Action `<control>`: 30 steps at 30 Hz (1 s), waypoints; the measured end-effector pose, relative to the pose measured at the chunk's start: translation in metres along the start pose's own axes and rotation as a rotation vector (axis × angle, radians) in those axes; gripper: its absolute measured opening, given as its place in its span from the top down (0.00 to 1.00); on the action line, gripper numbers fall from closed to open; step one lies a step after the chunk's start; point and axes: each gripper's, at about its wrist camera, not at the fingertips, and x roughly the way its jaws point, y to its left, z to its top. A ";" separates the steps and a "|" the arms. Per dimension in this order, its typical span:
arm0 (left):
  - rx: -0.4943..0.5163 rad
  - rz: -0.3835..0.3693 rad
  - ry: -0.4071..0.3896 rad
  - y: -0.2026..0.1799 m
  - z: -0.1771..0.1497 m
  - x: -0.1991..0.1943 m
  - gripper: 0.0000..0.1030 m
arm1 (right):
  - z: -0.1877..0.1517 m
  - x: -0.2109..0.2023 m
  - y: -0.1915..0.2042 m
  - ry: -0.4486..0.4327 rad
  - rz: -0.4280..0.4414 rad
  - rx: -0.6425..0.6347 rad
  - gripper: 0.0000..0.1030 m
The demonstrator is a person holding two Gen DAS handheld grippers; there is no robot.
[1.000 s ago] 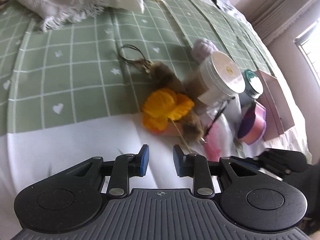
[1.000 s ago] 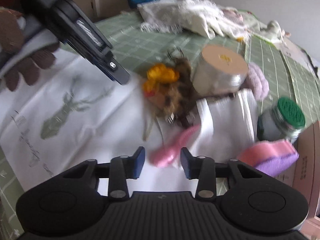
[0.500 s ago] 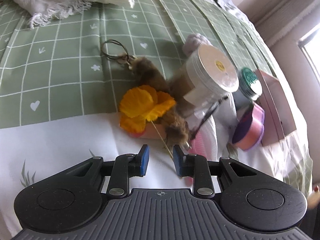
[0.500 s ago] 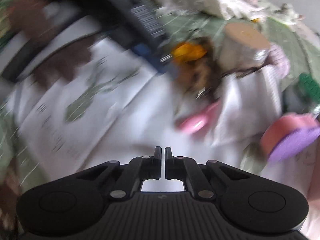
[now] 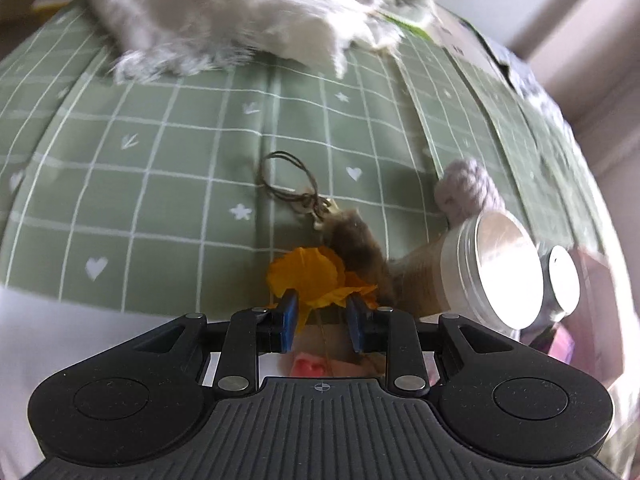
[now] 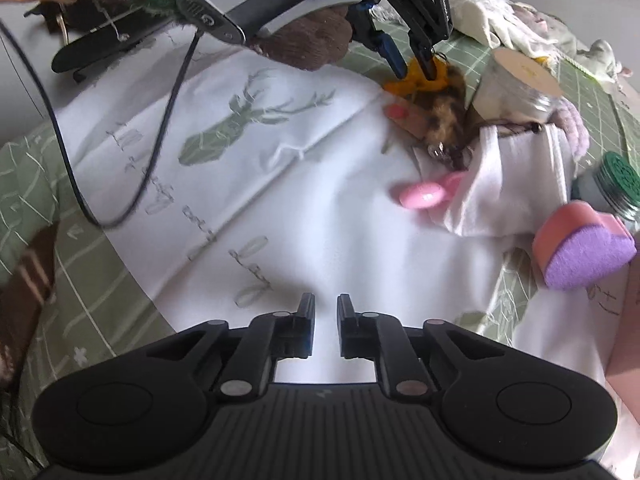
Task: Organize soft objects
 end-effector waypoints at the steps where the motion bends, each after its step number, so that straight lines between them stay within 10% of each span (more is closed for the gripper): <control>1: 0.040 0.011 0.006 -0.004 0.000 0.002 0.72 | -0.003 0.001 0.000 0.006 -0.006 -0.003 0.88; 8: 0.426 0.074 0.022 -0.035 -0.025 0.003 0.72 | -0.013 0.003 -0.003 0.015 -0.007 0.006 0.86; 13: 0.564 -0.098 0.153 -0.038 -0.044 0.005 0.70 | -0.011 0.006 -0.001 0.020 -0.015 0.003 0.83; 17: 0.642 -0.380 0.418 -0.032 -0.055 -0.004 0.70 | -0.010 0.007 0.004 0.018 -0.026 -0.015 0.80; 20: 0.700 -0.420 0.457 -0.028 -0.066 -0.012 0.70 | -0.011 0.007 0.007 0.013 -0.037 -0.035 0.76; 30: 0.186 -0.244 0.252 -0.006 -0.044 -0.004 0.70 | -0.015 0.007 0.011 -0.002 -0.068 -0.068 0.70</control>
